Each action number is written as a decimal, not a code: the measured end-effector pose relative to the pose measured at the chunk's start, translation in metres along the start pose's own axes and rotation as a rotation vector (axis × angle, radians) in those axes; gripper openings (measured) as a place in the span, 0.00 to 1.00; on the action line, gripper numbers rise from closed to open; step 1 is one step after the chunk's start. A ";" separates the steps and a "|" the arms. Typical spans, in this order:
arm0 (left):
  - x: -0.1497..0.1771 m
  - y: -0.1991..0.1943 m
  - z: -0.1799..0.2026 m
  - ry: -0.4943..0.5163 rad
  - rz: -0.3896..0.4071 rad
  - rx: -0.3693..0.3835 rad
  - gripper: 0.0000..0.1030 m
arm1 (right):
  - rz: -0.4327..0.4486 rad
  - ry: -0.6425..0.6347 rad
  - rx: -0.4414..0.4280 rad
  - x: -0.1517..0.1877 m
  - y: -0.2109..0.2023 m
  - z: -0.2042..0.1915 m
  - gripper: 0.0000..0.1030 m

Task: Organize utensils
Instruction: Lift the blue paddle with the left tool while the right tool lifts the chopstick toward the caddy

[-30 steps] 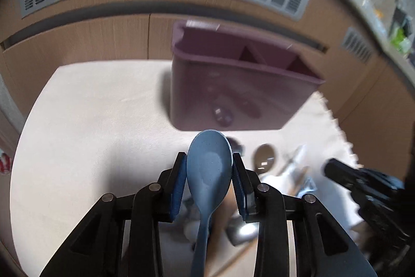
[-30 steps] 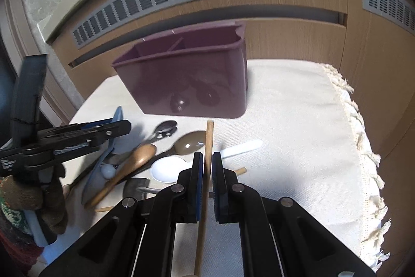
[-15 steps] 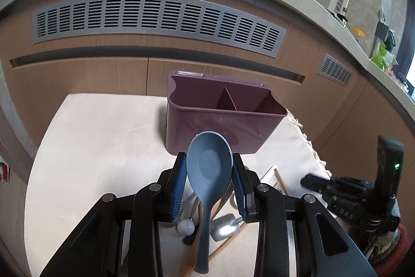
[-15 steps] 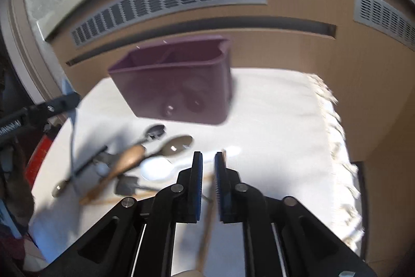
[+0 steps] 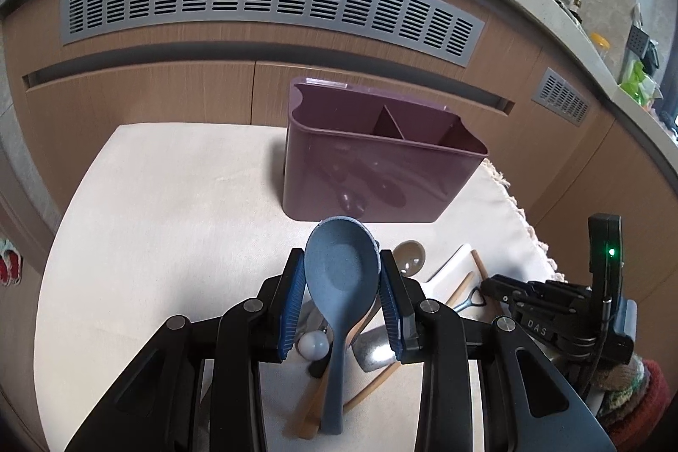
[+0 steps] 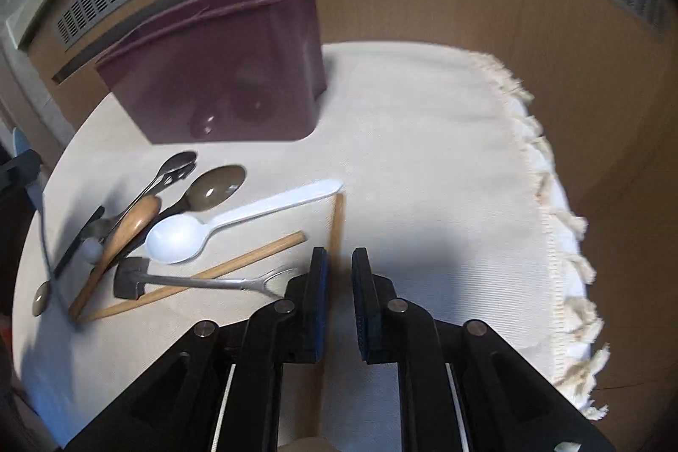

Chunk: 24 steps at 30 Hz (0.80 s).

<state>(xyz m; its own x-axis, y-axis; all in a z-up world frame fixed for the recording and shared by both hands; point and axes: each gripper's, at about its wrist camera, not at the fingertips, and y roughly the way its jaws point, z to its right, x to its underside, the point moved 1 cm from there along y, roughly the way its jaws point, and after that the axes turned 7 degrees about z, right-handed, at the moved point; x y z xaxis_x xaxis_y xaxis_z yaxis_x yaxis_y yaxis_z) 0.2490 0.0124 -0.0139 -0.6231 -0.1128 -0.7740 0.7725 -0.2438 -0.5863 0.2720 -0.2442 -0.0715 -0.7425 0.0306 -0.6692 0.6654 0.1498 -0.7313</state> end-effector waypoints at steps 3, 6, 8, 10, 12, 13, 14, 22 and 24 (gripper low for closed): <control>0.000 0.001 0.002 0.004 -0.001 0.000 0.34 | 0.000 0.001 -0.002 -0.001 0.003 -0.004 0.15; -0.001 0.001 0.003 0.011 -0.004 -0.001 0.34 | 0.038 -0.045 0.018 0.001 0.006 -0.011 0.18; -0.001 0.000 0.004 0.015 -0.003 -0.001 0.34 | 0.050 -0.056 0.023 0.002 0.007 -0.013 0.18; -0.002 0.000 0.004 0.017 -0.006 -0.001 0.34 | 0.035 -0.018 0.004 -0.001 0.007 -0.008 0.19; -0.002 -0.001 0.005 0.022 -0.006 -0.002 0.34 | 0.024 0.000 -0.011 -0.002 0.006 -0.003 0.11; -0.002 -0.002 0.005 0.026 -0.006 -0.003 0.34 | 0.020 -0.001 -0.006 -0.002 0.006 -0.002 0.07; -0.001 -0.002 0.006 0.029 -0.007 -0.002 0.34 | 0.017 0.001 -0.015 -0.002 0.005 -0.002 0.07; 0.002 -0.008 0.016 0.045 -0.009 0.004 0.34 | 0.183 -0.050 -0.096 -0.012 -0.054 -0.031 0.06; 0.003 -0.010 0.017 0.049 -0.008 0.006 0.34 | 0.224 -0.072 -0.098 -0.015 -0.067 -0.040 0.06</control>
<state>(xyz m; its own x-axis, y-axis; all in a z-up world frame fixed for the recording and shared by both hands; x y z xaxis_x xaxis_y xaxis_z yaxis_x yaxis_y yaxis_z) 0.2371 -0.0020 -0.0061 -0.6219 -0.0635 -0.7805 0.7670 -0.2503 -0.5908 0.2352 -0.2151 -0.0071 -0.5678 0.0037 -0.8232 0.7992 0.2423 -0.5501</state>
